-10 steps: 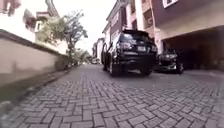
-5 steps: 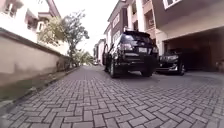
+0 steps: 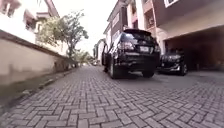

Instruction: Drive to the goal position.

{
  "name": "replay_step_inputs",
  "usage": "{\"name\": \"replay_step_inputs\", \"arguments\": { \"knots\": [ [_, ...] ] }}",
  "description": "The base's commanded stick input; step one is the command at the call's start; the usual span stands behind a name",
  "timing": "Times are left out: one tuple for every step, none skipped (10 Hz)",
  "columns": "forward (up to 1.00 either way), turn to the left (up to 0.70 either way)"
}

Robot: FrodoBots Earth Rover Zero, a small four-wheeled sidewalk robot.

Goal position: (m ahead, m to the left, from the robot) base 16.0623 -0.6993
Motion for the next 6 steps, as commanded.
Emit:
{"name": "replay_step_inputs", "arguments": {
  "knots": [
    [0.7, 0.35],
    [0.7, 0.35],
    [0.7, 0.35],
    [0.7, 0.33],
    [0.7, 0.04],
    [0.7, 0.0]
  ]
}}
